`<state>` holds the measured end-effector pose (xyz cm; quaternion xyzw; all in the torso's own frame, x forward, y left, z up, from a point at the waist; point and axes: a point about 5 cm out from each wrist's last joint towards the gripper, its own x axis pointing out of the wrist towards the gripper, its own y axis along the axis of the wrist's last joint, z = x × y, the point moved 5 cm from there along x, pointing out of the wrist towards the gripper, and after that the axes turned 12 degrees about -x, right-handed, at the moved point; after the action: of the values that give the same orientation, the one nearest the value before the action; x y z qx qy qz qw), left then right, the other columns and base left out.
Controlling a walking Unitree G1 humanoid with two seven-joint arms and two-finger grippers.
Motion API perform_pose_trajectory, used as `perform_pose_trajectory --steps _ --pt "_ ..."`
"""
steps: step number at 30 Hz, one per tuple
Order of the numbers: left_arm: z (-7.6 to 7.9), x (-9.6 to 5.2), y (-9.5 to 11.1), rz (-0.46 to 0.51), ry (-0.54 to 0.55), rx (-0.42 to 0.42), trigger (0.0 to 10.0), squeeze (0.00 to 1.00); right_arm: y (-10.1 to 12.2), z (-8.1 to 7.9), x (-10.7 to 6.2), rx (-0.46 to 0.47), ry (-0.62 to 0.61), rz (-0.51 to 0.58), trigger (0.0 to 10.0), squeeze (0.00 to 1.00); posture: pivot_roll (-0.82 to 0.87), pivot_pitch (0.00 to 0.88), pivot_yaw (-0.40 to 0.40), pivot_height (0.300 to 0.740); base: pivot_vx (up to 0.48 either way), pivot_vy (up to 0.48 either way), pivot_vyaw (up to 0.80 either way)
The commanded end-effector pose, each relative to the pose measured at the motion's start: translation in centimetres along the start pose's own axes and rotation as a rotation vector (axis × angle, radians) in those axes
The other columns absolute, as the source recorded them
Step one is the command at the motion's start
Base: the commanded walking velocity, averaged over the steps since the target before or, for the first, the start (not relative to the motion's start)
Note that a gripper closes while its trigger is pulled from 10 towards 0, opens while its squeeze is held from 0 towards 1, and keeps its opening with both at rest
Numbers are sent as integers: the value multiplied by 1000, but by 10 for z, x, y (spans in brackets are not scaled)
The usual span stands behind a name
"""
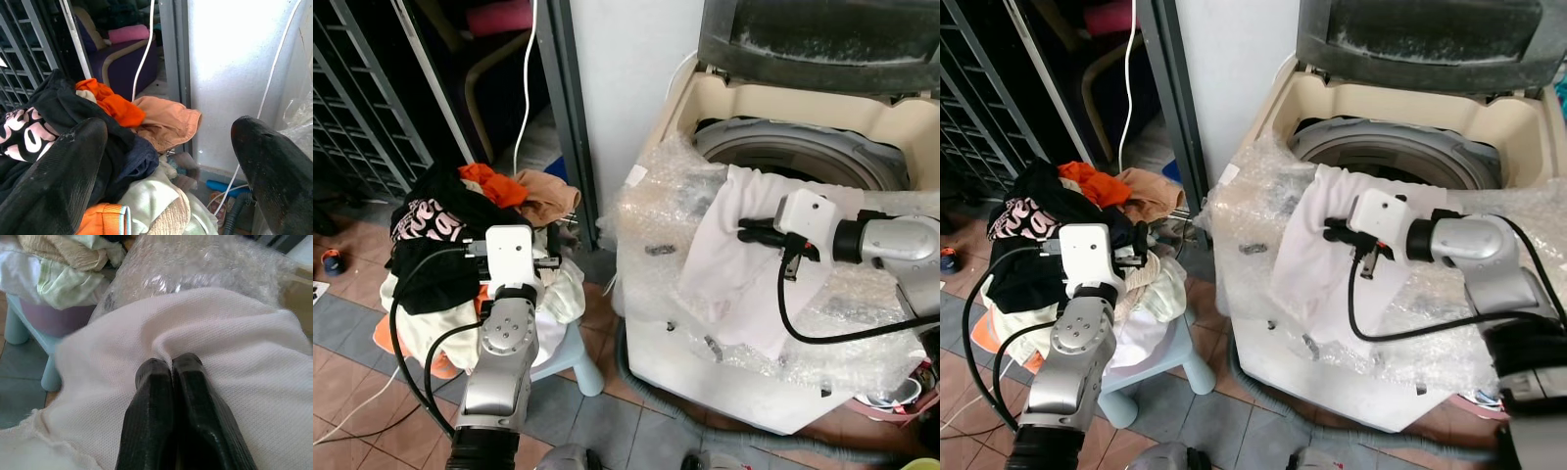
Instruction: Clothes washing
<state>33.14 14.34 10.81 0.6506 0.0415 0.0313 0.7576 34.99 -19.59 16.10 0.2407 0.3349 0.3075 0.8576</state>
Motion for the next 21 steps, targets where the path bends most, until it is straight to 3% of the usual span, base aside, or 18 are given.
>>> perform_pose_trajectory --steps 1,2,3,4,5,6,7,8,9,10,11,12,13,14,16,21 --pt "-2 2 4 11 0 15 10000 0 14 22 -2 8 -76 60 0 0 -34 0 80 740 0 0 0" --pt "-2 2 4 11 -1 14 10000 0 20 32 -3 22 -126 90 0 0 -34 0 80 740 0 0 0" --pt "-1 3 4 12 0 12 10000 0 26 54 -6 34 -234 113 0 0 -36 0 79 740 0 0 0" --pt "-1 3 4 12 0 12 10000 0 27 59 -7 35 -259 115 0 0 -36 0 79 740 0 0 0" --pt "-1 3 4 12 0 11 10000 0 35 84 -13 21 -393 128 0 0 -37 0 79 740 0 0 0" --pt "-1 3 4 12 1 10 10000 0 48 122 -28 15 -600 148 0 0 -37 0 79 740 0 0 0" --pt "-1 3 4 12 1 10 10000 0 48 122 -28 15 -600 148 0 0 -37 0 79 740 0 0 0" --pt "-1 3 4 13 2 8 10000 0 64 181 -72 24 -1005 135 0 0 -37 0 76 740 0 0 0" --pt "-1 4 4 13 6 7 10000 0 62 199 -96 14 -1187 57 3804 0 -38 0 71 740 0 0 0" --pt "-1 4 4 13 6 7 10000 0 62 199 -96 14 -1187 57 3804 0 -38 0 71 740 0 0 0" --pt "-1 4 4 14 9 4 10000 0 57 192 -86 -66 -1146 -15 5059 0 -38 0 71 740 0 0 0" --pt "-1 4 4 15 11 3 10000 0 50 184 -76 -50 -1100 -32 10000 0 -37 0 66 740 0 0 0" --pt "-1 4 4 15 11 3 10000 0 50 184 -76 -50 -1100 -32 10000 0 -37 0 66 740 0 0 0" --pt "-2 3 4 16 16 0 10000 0 42 168 -61 23 -1042 3 10000 1000 -40 0 66 740 0 0 0" --pt "-2 3 4 17 17 -1 10000 0 41 162 -55 43 -1033 23 10000 1000 -40 0 66 740 0 0 0" --pt "-1 4 5 24 16 -7 10000 0 43 122 -26 125 -1037 93 10000 1000 -50 0 72 740 0 0 0"
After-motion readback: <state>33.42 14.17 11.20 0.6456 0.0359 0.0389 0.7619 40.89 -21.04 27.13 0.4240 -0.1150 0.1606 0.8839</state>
